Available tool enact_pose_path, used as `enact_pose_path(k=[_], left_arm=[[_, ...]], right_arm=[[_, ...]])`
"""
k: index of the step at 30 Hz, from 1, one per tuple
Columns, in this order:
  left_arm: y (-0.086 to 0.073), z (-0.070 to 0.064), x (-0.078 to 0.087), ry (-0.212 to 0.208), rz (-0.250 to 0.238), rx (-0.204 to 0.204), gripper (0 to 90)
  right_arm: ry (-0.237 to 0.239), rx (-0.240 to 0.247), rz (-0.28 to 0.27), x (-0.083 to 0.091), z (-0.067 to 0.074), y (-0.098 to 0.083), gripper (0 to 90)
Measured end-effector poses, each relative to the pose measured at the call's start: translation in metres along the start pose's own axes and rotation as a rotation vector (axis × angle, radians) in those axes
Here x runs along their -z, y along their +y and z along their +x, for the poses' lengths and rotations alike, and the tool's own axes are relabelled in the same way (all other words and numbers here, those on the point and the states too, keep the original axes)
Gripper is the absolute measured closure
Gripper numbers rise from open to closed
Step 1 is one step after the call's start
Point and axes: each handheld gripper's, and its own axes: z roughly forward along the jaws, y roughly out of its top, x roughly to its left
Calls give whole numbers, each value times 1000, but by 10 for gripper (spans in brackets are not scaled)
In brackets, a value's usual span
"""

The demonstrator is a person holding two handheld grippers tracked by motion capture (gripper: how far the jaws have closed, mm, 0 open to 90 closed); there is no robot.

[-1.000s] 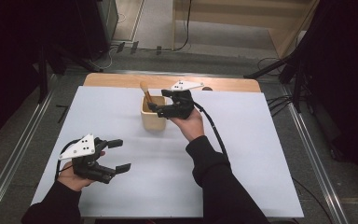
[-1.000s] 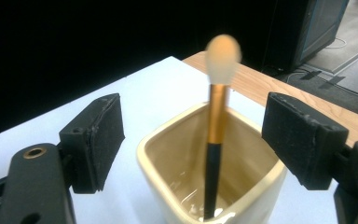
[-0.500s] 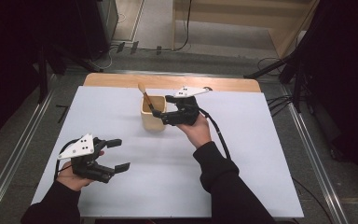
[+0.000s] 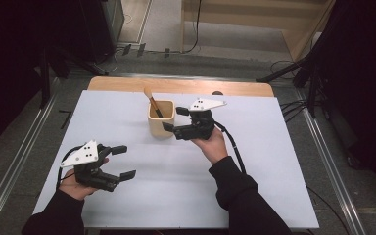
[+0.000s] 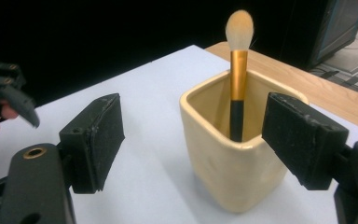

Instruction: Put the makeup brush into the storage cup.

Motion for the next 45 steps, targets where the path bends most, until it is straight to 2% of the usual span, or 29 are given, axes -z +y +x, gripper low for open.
enact_pose_path(k=[10, 15, 20, 22, 29, 34, 45], left_arm=[[-1, 1, 1, 11, -1, -9, 143], [-1, 1, 1, 11, 7, -7, 143], [-1, 0, 0, 11, 2, -15, 143], [-1, 0, 0, 12, 5, -16, 143], [-2, 1, 0, 11, 3, -5, 143], [-2, 1, 0, 11, 4, -2, 143], [-2, 3, 2, 15, -15, -1, 143]], right_arm=[[16, 28, -37, 16, 6, -13, 204], [22, 37, -31, 23, 7, -18, 197], [24, 22, -56, 29, 6, -24, 197], [29, 18, -47, 32, 6, -26, 195], [22, 34, -55, 42, 6, -37, 189], [26, 40, -88, 50, 7, -45, 188], [11, 34, -88, 65, 6, -57, 187]])
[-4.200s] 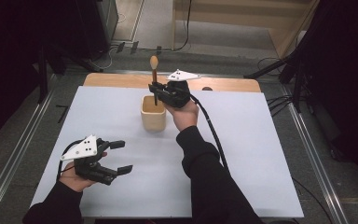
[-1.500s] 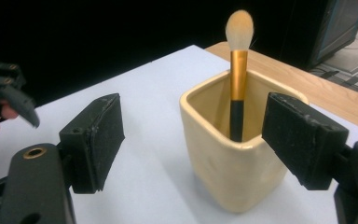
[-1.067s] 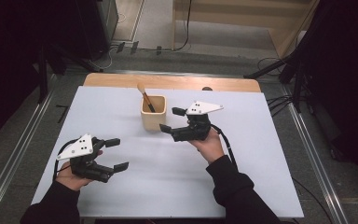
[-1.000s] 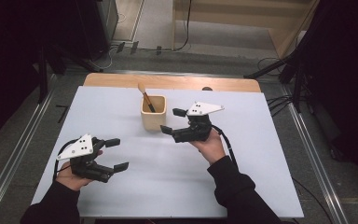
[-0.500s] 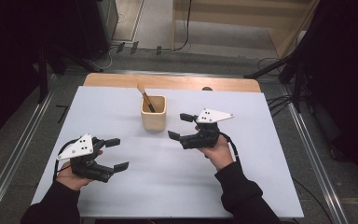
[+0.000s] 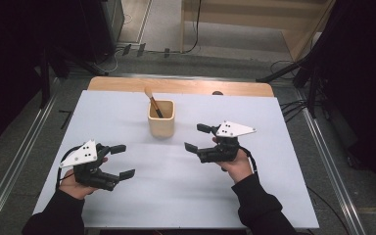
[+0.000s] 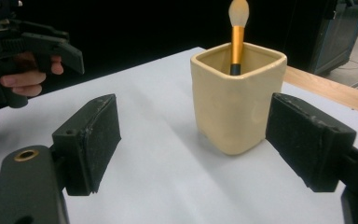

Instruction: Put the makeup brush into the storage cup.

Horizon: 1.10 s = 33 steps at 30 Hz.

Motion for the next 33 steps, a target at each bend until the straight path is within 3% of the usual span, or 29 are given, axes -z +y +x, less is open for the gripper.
enact_pose_path(k=[12, 33], left_arm=[[1, -2, 0, 18, -23, -5, 142], [-2, -3, 4, 28, -29, 5, 143]], right_arm=[[10, 30, -13, 22, 7, -11, 180], [-95, 35, -68, 82, 4, -27, 174]])
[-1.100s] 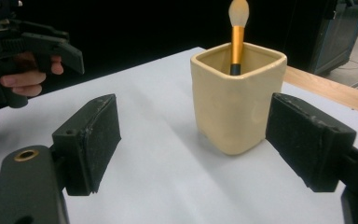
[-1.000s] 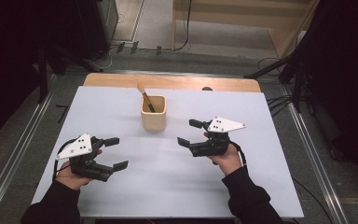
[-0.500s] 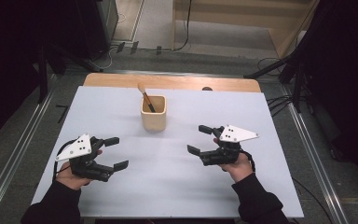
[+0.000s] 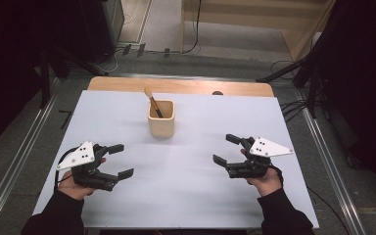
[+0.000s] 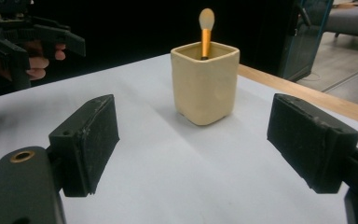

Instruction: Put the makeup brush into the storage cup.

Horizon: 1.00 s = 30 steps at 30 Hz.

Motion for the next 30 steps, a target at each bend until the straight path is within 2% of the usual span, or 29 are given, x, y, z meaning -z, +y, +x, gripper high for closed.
enact_pose_path(k=[8, 21, 30], left_arm=[[0, 0, 2, 7, -4, -1, 143], [-2, -2, 10, 24, -24, 9, 143], [-2, -2, 12, 25, -23, 4, 144]], right_arm=[[-31, 10, -13, 23, -1, -6, 174], [-32, 67, 5, 36, 2, -17, 160], [-45, 65, -7, 49, -1, -20, 160]])
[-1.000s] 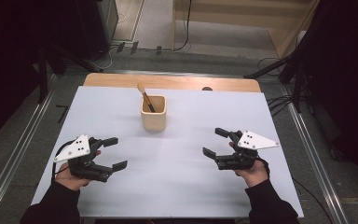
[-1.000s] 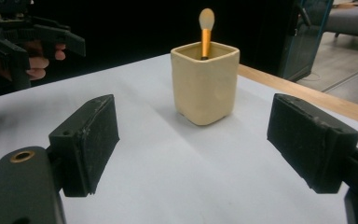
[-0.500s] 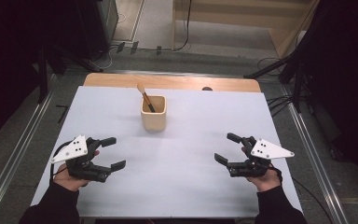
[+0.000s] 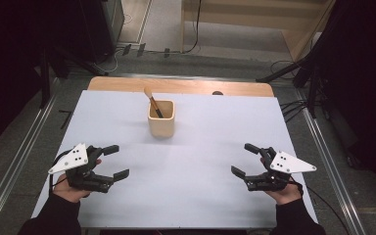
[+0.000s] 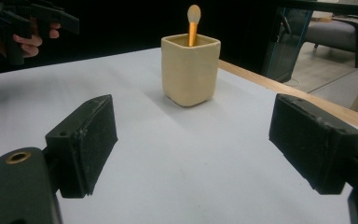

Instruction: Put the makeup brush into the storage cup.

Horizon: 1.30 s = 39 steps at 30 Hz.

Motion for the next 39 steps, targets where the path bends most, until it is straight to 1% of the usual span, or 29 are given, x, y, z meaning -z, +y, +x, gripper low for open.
enact_pose_path(k=[2, 3, 5, 7, 10, 14, 24, 26, 32, 36, 39], left_arm=[[0, 0, 0, 2, 0, -2, 144], [-1, 0, -1, 6, 4, -9, 144], [-1, 1, -2, 2, 3, -7, 144], [-2, 2, -2, 6, 8, -5, 144], [-2, 3, -2, 6, 2, 3, 144], [-2, 4, -2, 7, 8, -1, 144], [-2, 4, -1, 4, 6, 1, 144], [-2, 4, -1, 3, 2, 9, 144], [-2, 4, -1, 0, 5, 3, 144], [-2, 4, -1, 0, -3, 12, 144], [-2, 4, -1, -4, 1, 9, 144]], right_arm=[[-6, 1, -9, 4, -2, -1, 160], [-10, -4, -16, 5, -2, -1, 160], [-12, -14, -21, 6, -3, -2, 160], [-11, -12, -12, 5, -3, -3, 160], [-4, -12, -2, 3, -3, -3, 160], [0, -12, 4, 2, -3, -4, 160], [-9, -14, -5, 4, -4, -3, 160], [-7, -12, -8, 4, -4, -3, 160], [-5, -13, -7, 4, -4, -3, 160], [-7, -14, -5, 4, -4, -3, 160], [-7, -15, -5, 4, -4, -3, 160]])
